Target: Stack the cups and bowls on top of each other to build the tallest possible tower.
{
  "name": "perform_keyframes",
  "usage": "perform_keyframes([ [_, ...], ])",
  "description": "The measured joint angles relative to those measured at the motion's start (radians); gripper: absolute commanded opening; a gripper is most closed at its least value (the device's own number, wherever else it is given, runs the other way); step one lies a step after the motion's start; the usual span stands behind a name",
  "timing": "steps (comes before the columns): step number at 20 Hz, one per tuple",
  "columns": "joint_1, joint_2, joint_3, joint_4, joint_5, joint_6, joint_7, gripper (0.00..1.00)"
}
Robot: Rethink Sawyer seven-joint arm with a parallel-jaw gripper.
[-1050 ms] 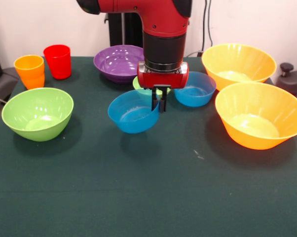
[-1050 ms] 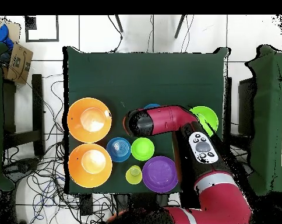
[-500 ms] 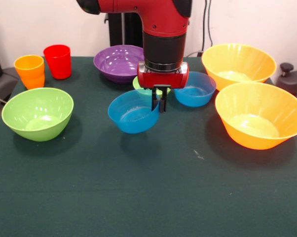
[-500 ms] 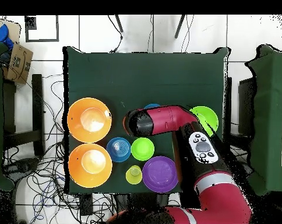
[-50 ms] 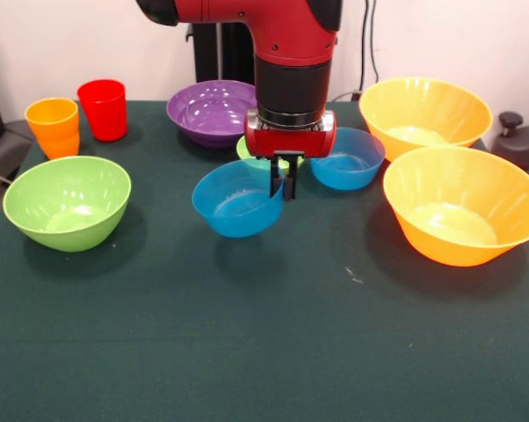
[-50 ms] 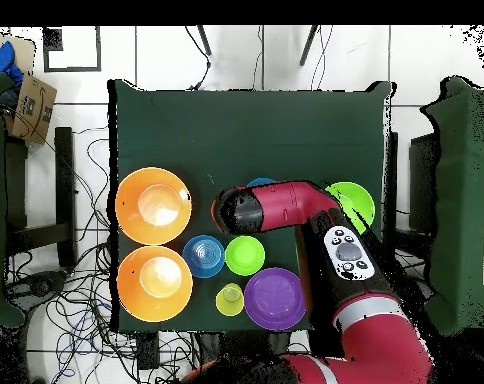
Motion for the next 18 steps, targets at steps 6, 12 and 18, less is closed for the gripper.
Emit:
perform_keyframes([
  [6,0.0,0.0,0.0,0.0,0.0,0.0,0.0,0.0],
  [12,0.0,0.0,0.0,0.0,0.0,0.0,0.0,1.0],
  [18,0.0,0.0,0.0,0.0,0.0,0.0,0.0,1.0],
])
